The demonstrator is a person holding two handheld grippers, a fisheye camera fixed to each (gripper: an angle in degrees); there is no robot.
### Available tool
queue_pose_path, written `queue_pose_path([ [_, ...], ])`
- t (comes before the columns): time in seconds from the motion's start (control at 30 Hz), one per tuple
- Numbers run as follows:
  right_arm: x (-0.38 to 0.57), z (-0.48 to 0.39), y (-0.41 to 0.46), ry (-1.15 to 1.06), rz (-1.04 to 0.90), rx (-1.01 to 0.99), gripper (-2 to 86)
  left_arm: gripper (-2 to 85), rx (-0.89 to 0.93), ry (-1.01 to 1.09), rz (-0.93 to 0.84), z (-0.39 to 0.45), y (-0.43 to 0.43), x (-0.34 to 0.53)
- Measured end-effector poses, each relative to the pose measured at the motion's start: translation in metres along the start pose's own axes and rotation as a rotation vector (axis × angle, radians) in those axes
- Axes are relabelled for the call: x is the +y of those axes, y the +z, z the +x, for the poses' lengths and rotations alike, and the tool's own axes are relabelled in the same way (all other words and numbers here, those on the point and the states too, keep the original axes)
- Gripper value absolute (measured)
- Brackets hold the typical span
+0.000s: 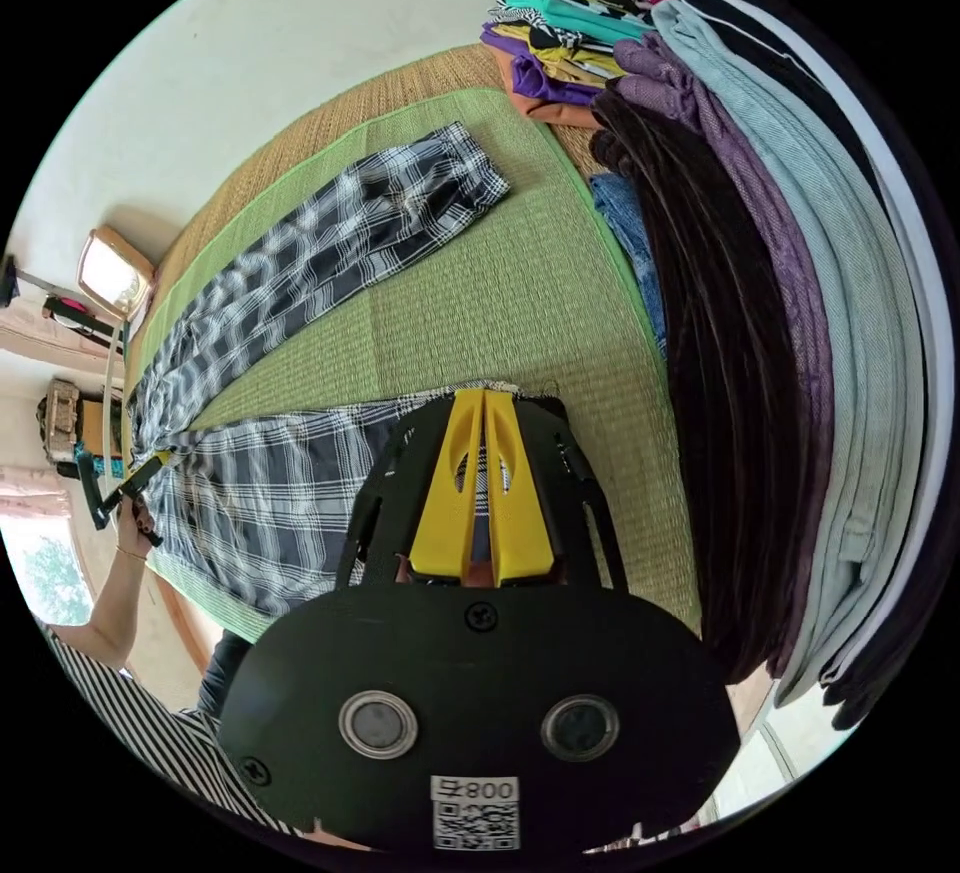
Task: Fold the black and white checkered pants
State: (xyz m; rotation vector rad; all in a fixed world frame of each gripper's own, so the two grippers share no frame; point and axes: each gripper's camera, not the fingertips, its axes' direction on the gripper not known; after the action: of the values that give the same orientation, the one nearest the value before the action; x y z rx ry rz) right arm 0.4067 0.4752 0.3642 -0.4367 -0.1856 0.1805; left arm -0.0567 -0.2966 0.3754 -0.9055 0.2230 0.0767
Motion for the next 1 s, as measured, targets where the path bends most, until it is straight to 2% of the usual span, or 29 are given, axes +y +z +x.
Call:
queue_pose_path([
  [0.27, 0.02, -0.023, -0.024, -0.074, 0.056, 0.01, 0.0, 0.1, -0.005, 0.022, 0.051, -0.02, -0.015, 0.045],
  [0.43, -0.041, -0.053, -0.003, -0.14, 0.053, -0.029, 0.0, 0.1, 0.033, -0.069, 0.09, -0.048, -0.002, 0.033],
  [0.6, -0.081, -0.076, 0.029, -0.187, -0.015, 0.0, -0.1, 0.0, 0.01, -0.058, 0.016, -0.062, 0.025, 0.029],
  [0.63, -0.079, -0.077, 0.04, -0.207, -0.054, 0.024, -0.2, 0.0, 0.015, -0.049, 0.027, -0.065, 0.025, 0.035],
  [0.8, -0.06, -0.062, 0.036, -0.186, -0.006, -0.044, -0.1, 0.1, 0.013, -0.04, 0.012, -0.079, 0.022, 0.058],
  [0.9, -0.046, -0.06, 0.019, -0.175, 0.048, -0.006, 0.0, 0.1, 0.02, -0.092, 0.078, -0.092, 0.006, 0.077],
  [1.0, -0.014, -0.063, -0.003, -0.185, 0.095, -0.063, 0.0, 0.2, 0.006, -0.154, 0.094, -0.109, -0.007, 0.108],
])
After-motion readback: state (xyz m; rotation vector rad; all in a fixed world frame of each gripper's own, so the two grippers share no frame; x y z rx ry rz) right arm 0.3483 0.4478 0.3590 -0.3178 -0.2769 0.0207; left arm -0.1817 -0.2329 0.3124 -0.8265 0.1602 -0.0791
